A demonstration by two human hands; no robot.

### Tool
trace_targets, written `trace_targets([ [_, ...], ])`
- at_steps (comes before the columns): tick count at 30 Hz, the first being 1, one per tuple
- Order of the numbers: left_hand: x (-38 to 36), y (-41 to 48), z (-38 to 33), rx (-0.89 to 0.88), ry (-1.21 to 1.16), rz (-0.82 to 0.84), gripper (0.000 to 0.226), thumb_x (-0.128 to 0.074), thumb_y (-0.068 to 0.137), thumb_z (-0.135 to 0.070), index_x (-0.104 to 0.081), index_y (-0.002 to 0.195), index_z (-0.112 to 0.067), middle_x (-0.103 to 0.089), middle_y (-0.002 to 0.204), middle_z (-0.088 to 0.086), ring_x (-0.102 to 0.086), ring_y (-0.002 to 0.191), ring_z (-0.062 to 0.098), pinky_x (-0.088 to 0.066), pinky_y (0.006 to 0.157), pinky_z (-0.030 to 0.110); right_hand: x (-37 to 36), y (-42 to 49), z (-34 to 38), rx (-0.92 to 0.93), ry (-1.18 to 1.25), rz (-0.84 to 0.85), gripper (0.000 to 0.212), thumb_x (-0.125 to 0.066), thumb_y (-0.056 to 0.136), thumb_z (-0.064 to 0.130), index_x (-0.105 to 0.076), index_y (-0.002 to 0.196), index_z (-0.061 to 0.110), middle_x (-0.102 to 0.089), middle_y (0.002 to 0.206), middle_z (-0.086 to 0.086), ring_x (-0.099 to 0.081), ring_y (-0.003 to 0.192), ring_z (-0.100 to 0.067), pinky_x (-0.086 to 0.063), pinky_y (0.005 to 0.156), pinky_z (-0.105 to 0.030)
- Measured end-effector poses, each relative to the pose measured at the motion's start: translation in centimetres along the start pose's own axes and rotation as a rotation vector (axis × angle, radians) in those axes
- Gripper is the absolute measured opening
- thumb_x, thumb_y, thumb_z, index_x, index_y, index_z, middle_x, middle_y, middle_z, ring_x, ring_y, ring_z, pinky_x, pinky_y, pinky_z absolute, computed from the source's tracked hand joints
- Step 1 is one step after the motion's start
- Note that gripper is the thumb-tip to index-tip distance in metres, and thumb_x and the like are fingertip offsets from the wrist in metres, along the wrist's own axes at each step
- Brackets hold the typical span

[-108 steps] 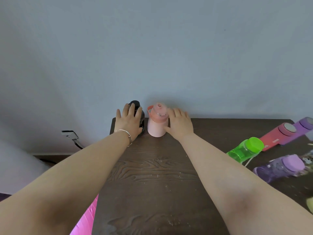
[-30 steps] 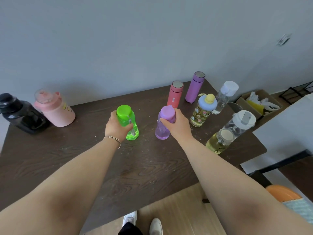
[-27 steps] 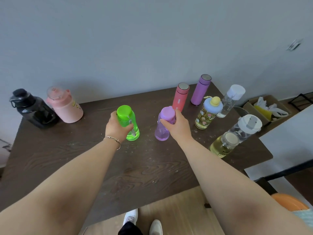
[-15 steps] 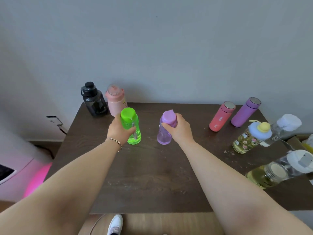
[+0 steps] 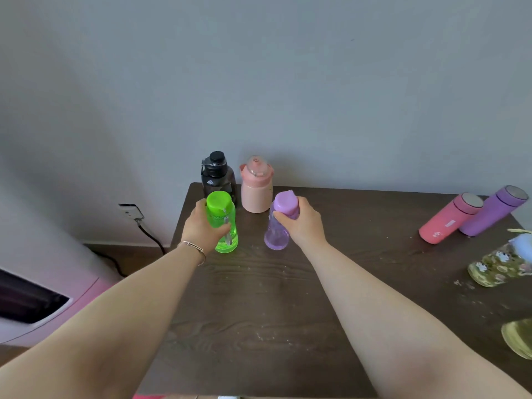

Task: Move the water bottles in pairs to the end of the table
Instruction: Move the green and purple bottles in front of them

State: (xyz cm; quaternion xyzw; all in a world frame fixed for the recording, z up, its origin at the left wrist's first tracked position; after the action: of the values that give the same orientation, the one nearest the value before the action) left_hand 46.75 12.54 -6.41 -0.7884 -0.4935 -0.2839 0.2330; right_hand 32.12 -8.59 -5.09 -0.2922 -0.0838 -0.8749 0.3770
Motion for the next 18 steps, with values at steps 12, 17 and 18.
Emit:
trace_targets([
  [12,1.1,6.1,3.5,-0.043,-0.017,0.096,0.07,-0.082,0.077,-0.024,-0.047,0.137,-0.014,-0.065,0.126,0.01,-0.065,0.111,0.033,-0.046,0.086,0.03,-7.1,3.1,2.7,-0.032,-0.032,-0.024,0.064,-0.078,0.081,0.041,-0.049,0.135,0.021,-0.061,0.132,0.0,-0.058,0.118,-0.021,-0.045,0.087,-0.028],
  [17,0.8,6.6,4.1,-0.058,-0.003,0.105,0.072,-0.082,0.079,-0.023,-0.046,0.14,-0.011,-0.063,0.131,0.012,-0.063,0.115,0.034,-0.045,0.088,0.031,-8.3,3.6,2.6,-0.037,-0.062,-0.025,0.064,-0.078,0.081,0.041,-0.05,0.133,0.019,-0.061,0.13,-0.002,-0.058,0.117,-0.022,-0.047,0.086,-0.029],
  [18,0.7,6.7,4.2,-0.056,0.0,0.106,0.073,-0.082,0.079,-0.023,-0.046,0.141,-0.011,-0.063,0.131,0.012,-0.063,0.115,0.034,-0.045,0.088,0.031,-8.4,3.6,2.6,-0.037,-0.06,-0.029,0.064,-0.078,0.081,0.041,-0.049,0.133,0.019,-0.061,0.131,-0.002,-0.058,0.118,-0.022,-0.047,0.087,-0.029],
])
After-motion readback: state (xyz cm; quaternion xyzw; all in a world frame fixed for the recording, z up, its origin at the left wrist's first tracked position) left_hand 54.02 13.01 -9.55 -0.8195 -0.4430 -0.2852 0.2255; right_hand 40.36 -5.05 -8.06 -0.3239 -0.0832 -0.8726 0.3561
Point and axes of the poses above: each hand's wrist, its own y-axis towards the middle knuckle, its own x-axis out of the back of the hand, z = x × y, the point moved 3 cm from there along y, towards the middle knuckle
